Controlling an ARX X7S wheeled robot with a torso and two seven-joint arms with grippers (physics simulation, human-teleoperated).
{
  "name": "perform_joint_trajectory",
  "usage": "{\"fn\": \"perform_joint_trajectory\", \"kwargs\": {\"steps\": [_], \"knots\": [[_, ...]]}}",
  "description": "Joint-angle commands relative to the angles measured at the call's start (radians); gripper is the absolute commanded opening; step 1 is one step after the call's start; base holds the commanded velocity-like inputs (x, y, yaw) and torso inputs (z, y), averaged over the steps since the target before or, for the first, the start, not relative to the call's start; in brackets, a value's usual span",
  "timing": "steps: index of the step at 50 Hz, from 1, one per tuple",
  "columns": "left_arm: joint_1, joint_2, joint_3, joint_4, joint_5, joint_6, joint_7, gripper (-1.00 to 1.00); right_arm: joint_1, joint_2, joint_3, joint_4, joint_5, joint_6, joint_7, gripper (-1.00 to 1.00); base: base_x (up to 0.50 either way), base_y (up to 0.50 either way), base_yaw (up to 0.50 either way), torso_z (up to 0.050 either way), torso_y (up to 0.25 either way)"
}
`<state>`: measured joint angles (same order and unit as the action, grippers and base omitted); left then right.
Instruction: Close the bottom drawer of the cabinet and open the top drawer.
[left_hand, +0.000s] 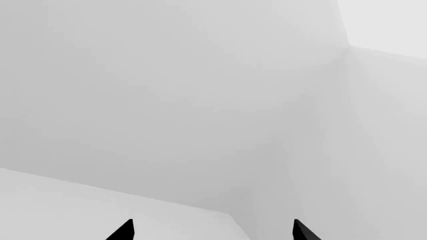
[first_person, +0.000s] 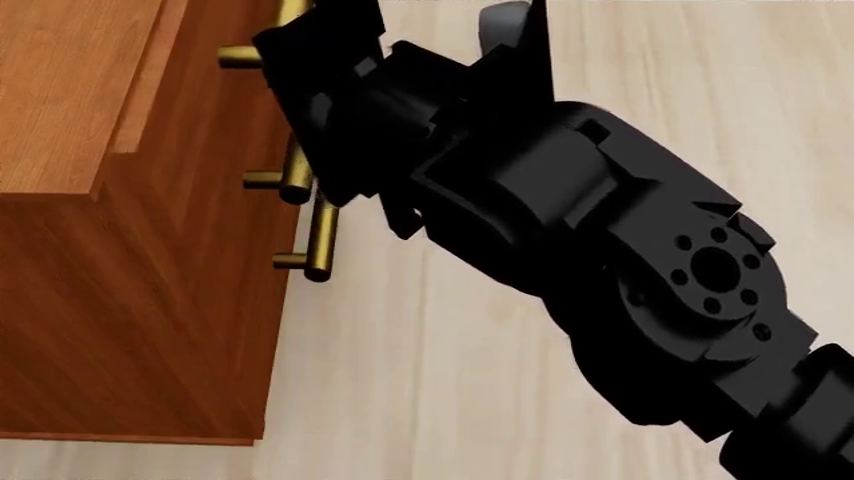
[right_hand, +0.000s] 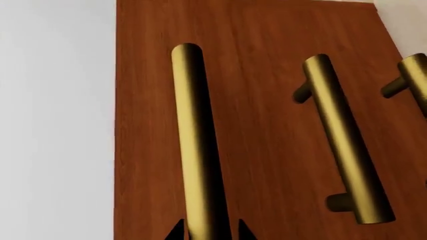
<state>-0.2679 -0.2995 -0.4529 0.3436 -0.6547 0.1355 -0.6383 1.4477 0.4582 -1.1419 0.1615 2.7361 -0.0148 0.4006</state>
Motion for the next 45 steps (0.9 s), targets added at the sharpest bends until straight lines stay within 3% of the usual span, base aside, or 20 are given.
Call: {"fn": "perform_joint_trajectory", "kwargs": {"steps": [1,45], "knots": [[0.0,-0.004,0.003,0.003,-0.002,-0.004,-0.005,1.0,0.018,0.054,0.01,-0.022,-0.048,-0.026,-0.009,-1.0,0.0,0.0,0.0,0.0,0.0],[0.001,-0.01,0.013,-0.008,0.003,0.002,-0.007,1.0,-0.027,0.246,0.093,-0.276,-0.095,-0.215,0.087,-1.0,0.0,0.0,0.0,0.001,0.002]]}}
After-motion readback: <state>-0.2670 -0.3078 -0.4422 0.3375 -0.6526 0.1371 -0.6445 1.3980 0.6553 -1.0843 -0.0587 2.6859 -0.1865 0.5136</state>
